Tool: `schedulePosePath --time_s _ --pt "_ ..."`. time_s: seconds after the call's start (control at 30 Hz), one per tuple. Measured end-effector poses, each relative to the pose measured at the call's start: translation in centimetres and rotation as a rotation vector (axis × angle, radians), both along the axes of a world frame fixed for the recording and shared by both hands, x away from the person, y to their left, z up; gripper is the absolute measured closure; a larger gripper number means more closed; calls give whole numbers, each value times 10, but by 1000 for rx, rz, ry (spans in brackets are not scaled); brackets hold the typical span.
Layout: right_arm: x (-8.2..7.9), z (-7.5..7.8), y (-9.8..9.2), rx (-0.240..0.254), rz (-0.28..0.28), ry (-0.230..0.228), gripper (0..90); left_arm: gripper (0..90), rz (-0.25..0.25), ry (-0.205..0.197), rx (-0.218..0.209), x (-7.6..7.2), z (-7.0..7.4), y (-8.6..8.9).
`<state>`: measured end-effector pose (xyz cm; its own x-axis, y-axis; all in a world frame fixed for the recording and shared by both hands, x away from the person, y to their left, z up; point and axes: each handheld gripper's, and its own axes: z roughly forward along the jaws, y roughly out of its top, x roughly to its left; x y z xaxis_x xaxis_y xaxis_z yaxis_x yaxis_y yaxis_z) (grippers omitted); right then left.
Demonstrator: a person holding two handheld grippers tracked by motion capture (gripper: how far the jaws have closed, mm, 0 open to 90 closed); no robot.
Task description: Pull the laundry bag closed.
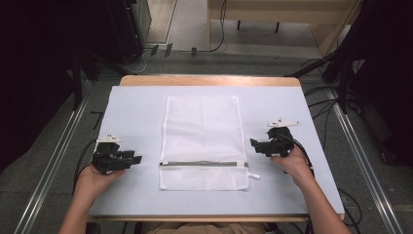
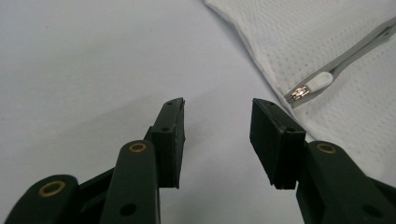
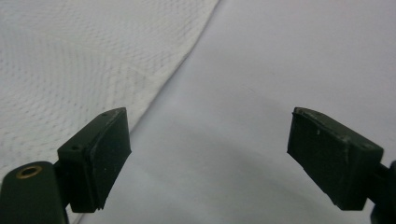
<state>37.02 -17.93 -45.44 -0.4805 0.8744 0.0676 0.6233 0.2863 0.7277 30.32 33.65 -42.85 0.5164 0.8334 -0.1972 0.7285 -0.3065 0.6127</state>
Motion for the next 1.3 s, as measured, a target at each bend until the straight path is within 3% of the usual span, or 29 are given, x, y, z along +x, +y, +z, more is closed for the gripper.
schedulePosePath --time_s 0.1,0.33,0.47,0.57,0.6,0.7,0.83,0.9,1.13,1.3 --pt "-1 2 0 -24 29 6 137 583 -4 6 -35 0 3 1" --pt "-2 6 -1 -11 37 3 184 566 35 23 -48 3 6 1" --pt "-2 6 4 13 92 8 140 480 53 41 -71 7 7 3" --pt "-5 6 10 7 126 8 155 440 55 67 -99 10 5 5" --pt "-5 6 10 7 126 8 155 422 55 67 -99 10 5 5" --pt "-8 9 18 21 170 8 276 388 41 61 -89 9 4 7" --pt "-9 11 23 23 190 5 340 367 39 52 -100 9 6 7" --pt "-8 12 23 36 207 10 413 365 31 48 -83 9 6 4" --pt "-3 13 16 90 194 84 457 358 -14 26 -55 9 11 -6" --pt "-4 17 14 87 175 84 523 373 -39 31 -49 14 8 -11"
